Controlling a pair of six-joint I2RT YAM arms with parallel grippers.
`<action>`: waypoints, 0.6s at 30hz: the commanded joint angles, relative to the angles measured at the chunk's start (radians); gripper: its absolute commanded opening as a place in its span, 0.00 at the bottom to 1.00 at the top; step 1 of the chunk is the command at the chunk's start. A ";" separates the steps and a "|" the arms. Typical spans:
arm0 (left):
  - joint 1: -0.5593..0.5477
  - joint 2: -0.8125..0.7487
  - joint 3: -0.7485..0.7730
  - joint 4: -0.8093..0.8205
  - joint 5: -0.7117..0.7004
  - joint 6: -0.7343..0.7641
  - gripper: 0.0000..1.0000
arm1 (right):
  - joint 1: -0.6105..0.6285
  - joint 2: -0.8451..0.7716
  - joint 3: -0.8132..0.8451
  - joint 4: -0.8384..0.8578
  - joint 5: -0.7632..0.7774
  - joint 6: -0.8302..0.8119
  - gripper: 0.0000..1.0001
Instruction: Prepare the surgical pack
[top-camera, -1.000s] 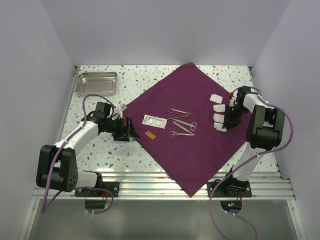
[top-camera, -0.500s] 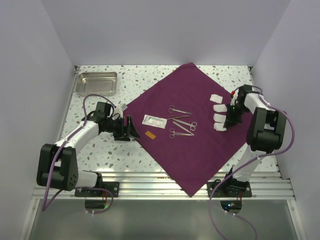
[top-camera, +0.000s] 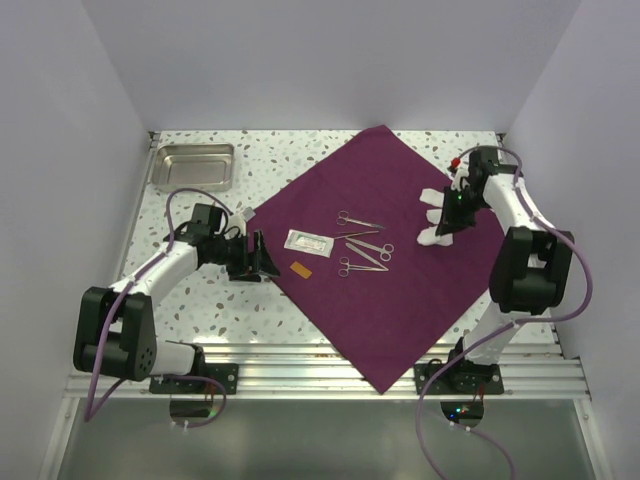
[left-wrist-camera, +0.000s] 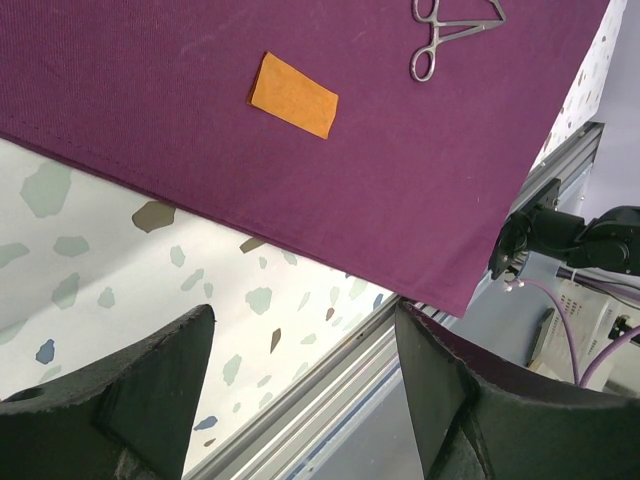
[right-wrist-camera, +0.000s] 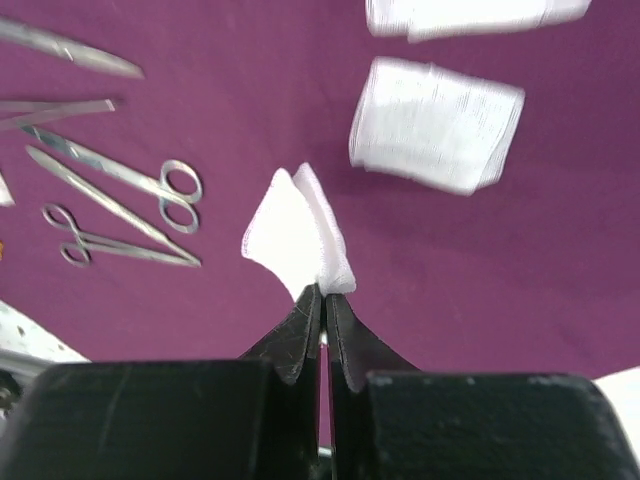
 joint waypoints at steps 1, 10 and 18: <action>0.010 0.000 -0.007 0.027 0.019 0.004 0.77 | -0.007 0.055 0.105 0.005 -0.034 0.018 0.00; 0.014 0.000 0.002 0.007 -0.007 0.007 0.77 | -0.011 0.215 0.208 0.025 -0.022 0.011 0.00; 0.024 0.020 0.008 0.016 -0.007 0.006 0.77 | -0.034 0.199 0.193 0.034 0.026 0.000 0.00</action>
